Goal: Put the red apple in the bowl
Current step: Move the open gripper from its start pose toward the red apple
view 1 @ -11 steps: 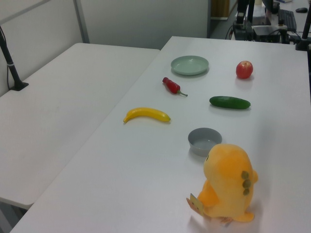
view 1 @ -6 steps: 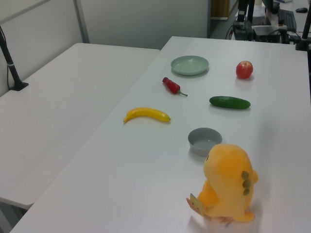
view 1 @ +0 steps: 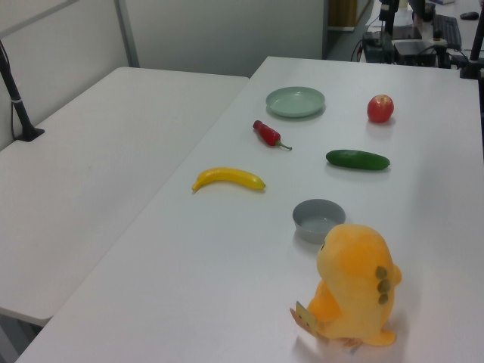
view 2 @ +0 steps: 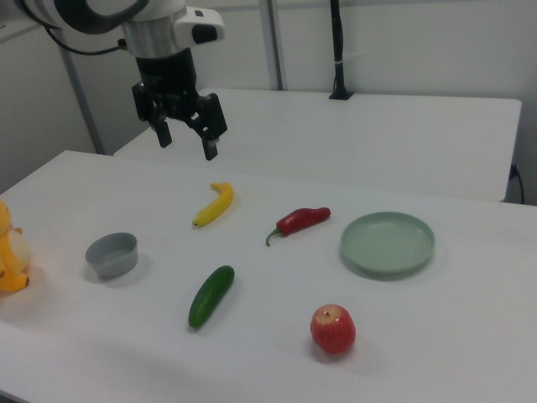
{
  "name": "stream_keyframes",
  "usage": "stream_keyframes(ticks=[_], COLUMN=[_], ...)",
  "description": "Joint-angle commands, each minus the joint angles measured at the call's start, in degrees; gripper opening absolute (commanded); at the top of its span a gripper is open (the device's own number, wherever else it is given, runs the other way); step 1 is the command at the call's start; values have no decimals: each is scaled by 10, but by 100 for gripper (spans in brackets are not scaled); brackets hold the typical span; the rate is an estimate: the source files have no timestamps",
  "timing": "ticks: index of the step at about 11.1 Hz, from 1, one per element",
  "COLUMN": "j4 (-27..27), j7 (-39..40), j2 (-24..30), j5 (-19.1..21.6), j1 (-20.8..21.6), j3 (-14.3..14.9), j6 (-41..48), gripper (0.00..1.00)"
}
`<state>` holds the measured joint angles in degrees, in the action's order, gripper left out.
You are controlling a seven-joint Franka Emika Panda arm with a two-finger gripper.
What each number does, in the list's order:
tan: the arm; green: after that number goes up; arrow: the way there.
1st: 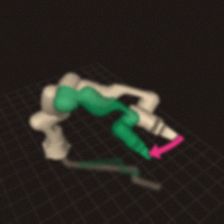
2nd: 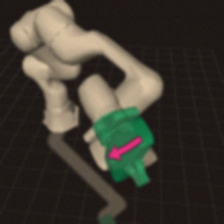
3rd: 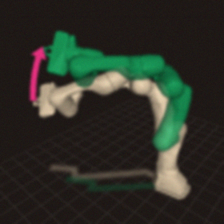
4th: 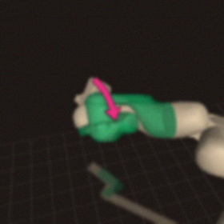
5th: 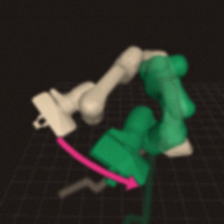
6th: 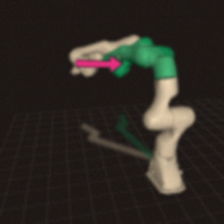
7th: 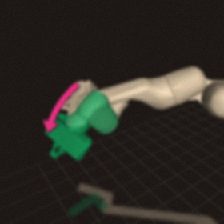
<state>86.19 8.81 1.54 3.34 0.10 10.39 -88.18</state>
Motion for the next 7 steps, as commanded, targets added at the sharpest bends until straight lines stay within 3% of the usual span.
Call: stream_keyframes(ticks=[1, 3, 7], j4=[29, 51, 119], j7=[9, 27, 157], j2=[10, 4, -1], j5=[-14, -20, -19], j1=[2, 2, 1], j3=[30, 74, 150], j6=[2, -15, -110], gripper=[100, 100, 100])
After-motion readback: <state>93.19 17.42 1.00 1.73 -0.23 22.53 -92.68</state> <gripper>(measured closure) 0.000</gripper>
